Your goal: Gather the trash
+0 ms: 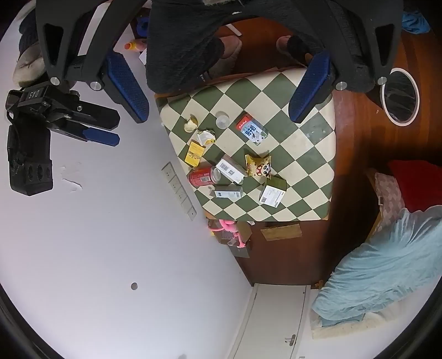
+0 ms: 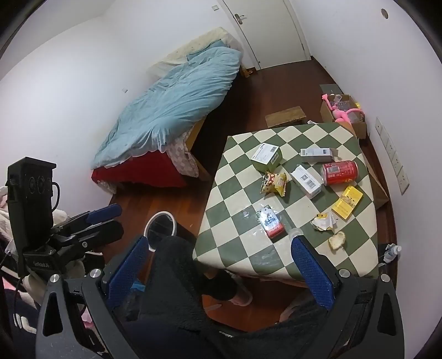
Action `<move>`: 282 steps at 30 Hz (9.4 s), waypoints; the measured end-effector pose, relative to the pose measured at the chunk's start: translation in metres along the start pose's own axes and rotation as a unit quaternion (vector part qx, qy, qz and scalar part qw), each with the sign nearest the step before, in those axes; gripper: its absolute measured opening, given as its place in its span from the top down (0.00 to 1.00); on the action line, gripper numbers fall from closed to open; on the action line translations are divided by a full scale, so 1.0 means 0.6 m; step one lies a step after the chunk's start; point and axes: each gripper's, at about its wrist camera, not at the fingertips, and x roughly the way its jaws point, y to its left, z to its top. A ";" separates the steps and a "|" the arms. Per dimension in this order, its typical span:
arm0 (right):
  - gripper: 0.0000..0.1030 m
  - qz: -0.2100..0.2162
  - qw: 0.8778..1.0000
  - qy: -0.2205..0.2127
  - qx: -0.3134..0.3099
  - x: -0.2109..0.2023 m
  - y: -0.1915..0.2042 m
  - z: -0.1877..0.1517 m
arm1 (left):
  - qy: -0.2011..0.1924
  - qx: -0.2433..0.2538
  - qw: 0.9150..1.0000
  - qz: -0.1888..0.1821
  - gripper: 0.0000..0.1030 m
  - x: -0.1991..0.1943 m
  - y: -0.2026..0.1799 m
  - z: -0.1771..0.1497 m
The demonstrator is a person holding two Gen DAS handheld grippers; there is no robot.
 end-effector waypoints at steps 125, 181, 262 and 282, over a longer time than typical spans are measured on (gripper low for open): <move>0.39 -0.248 0.942 0.225 0.040 0.689 -0.341 0.154 | 0.206 -0.020 0.941 0.268 0.00 0.628 0.306 0.069; 0.50 -0.246 0.939 0.074 0.228 0.522 -0.358 0.066 | 0.180 0.061 0.970 0.152 0.45 0.622 0.140 0.093; 0.01 -0.037 0.934 0.262 -0.241 1.031 0.630 -0.085 | 0.031 -0.379 0.833 0.402 0.03 -0.032 0.900 -0.303; 0.00 0.063 0.990 0.083 -0.099 0.580 0.438 0.070 | -0.093 -0.215 0.889 0.393 0.03 -0.082 0.567 -0.122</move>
